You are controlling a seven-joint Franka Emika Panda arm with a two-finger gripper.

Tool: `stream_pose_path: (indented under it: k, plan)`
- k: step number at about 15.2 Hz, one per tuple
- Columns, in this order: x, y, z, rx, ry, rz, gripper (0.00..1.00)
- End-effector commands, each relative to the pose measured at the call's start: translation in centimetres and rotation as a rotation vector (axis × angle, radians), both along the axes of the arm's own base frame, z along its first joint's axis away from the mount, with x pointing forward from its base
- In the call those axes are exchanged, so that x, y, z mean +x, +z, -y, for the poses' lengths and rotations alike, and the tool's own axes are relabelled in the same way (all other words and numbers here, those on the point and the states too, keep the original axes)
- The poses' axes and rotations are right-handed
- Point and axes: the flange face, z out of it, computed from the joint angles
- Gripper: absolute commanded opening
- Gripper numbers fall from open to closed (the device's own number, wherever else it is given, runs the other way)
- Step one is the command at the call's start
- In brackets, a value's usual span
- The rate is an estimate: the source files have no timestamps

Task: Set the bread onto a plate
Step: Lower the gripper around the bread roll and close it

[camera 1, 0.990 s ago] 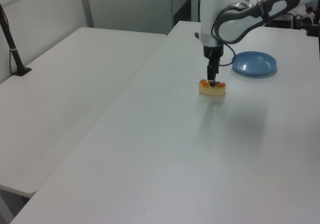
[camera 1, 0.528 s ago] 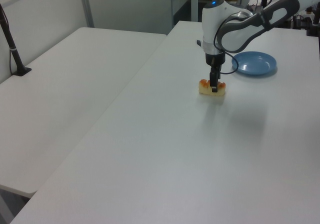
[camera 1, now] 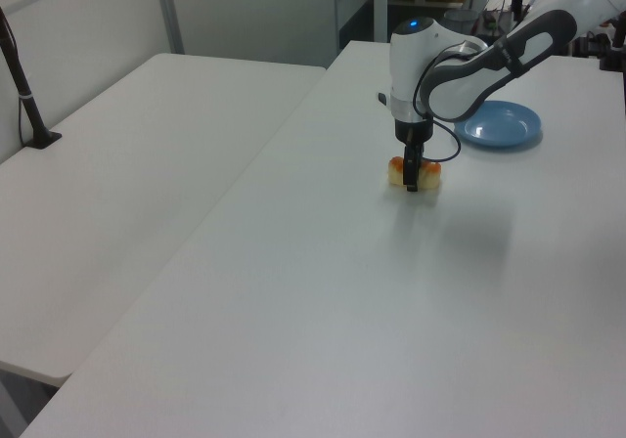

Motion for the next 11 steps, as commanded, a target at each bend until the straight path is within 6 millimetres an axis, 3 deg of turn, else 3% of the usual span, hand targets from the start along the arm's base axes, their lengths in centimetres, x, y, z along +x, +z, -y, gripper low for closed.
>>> stream_pose_path:
  k: [1,2,6,11]
  plan:
    - [-0.3,0.3,0.0,-0.021,0.007,0.013,0.42]
    - [-0.3,0.4,0.0,-0.023,0.016,0.012,0.36]
    - [-0.5,1.2,0.5,-0.026,0.028,0.006,0.36]
    - [-0.2,5.0,2.8,-0.033,0.003,0.003,0.36]
